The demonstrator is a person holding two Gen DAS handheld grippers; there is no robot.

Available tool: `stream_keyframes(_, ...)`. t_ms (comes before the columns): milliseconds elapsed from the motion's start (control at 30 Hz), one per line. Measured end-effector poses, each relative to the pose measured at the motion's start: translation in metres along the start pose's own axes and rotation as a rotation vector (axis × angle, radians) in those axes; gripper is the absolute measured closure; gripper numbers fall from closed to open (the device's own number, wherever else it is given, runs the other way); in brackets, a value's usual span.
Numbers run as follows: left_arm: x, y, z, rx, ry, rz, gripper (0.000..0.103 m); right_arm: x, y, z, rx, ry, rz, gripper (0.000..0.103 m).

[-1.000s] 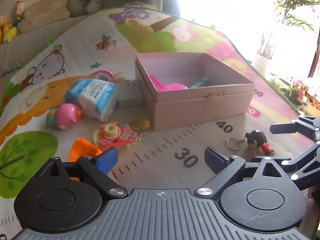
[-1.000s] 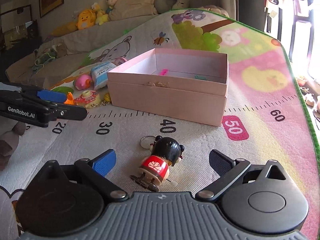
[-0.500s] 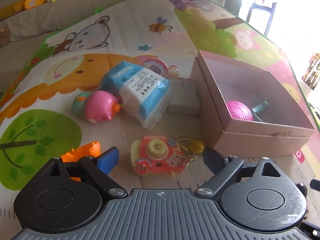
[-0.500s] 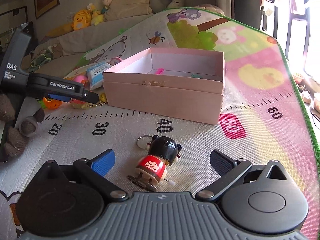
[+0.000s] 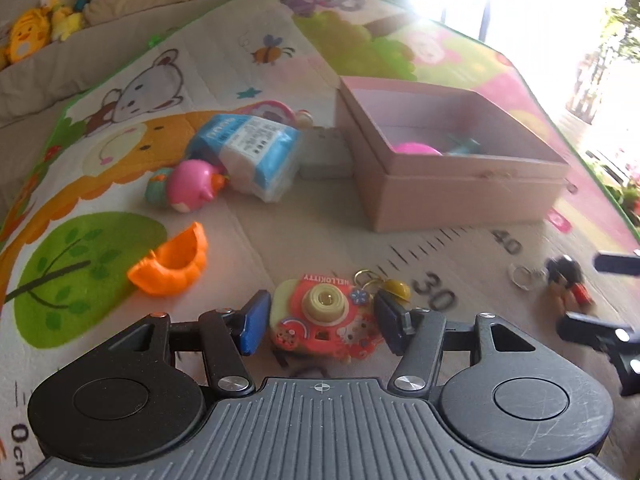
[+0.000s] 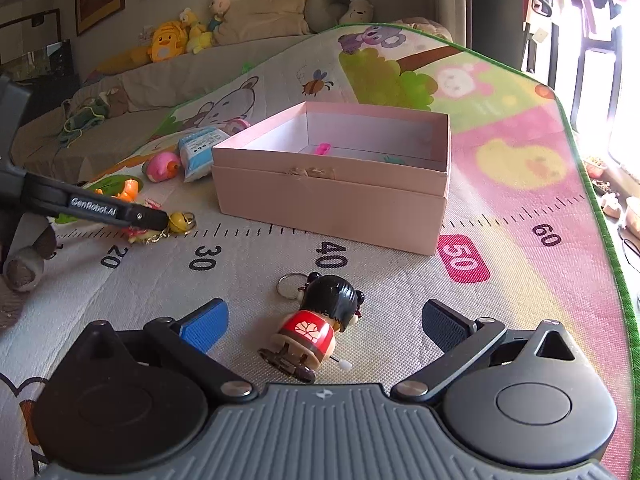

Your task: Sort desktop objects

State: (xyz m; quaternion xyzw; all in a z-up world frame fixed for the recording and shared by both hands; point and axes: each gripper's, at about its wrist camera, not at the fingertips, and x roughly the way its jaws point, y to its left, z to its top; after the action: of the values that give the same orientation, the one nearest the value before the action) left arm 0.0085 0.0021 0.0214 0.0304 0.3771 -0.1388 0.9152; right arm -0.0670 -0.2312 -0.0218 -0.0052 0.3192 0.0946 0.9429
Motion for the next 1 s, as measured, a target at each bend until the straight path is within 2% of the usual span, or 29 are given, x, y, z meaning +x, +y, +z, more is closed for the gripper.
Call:
stream_keyframes(67, -0.015, -0.011, -0.016, 0.033, 0.002, -0.06, 0.04, -0.002, -0.001, -0.001, 0.006, 0.011, 0.01, 0.0)
stream_keyframes(133, -0.025, -0.019, -0.027, 0.04, -0.003, -0.075, 0.04, -0.003, -0.001, -0.002, 0.01, 0.017, 0.006, 0.0)
stream_keyframes(300, -0.022, -0.026, -0.029, 0.054, -0.034, 0.0, 0.035, 0.001, 0.002, -0.003, 0.002, 0.034, -0.019, 0.0)
stream_keyframes(400, -0.015, -0.025, -0.026, 0.06, -0.056, 0.083, 0.022, 0.0, 0.005, -0.005, -0.021, 0.025, -0.033, 0.0)
stream_keyframes(467, -0.013, -0.022, -0.026, 0.049, -0.069, 0.141, 0.017, -0.001, 0.007, -0.006, -0.031, 0.02, -0.038, 0.0)
stream_keyframes(600, -0.014, -0.013, -0.028, 0.012, -0.057, 0.129, 0.011, -0.002, 0.006, -0.002, -0.022, 0.014, -0.025, 0.0)
stream_keyframes(667, -0.013, -0.013, -0.031, 0.014, -0.048, 0.113, 0.008, -0.003, 0.004, 0.004, 0.003, 0.006, 0.0, 0.011)
stream_keyframes(800, -0.014, -0.014, -0.035, 0.017, -0.055, 0.1, 0.008, 0.009, 0.006, 0.013, 0.018, 0.04, -0.013, 0.023)
stream_keyframes(867, -0.015, -0.016, -0.036, 0.017, -0.054, 0.087, 0.008, 0.018, 0.008, 0.013, 0.02, 0.085, -0.016, 0.047)
stream_keyframes(900, -0.015, -0.018, -0.036, 0.029, -0.055, 0.086, 0.008, 0.018, 0.009, 0.013, 0.018, 0.082, -0.028, 0.05)
stream_keyframes(967, -0.014, -0.021, -0.035, 0.049, -0.055, 0.082, 0.01, 0.015, 0.012, 0.013, 0.006, 0.09, -0.007, 0.067)
stream_keyframes(1000, -0.013, -0.022, -0.034, 0.056, -0.053, 0.083, 0.011, 0.012, 0.013, 0.014, 0.005, 0.092, 0.015, 0.068)
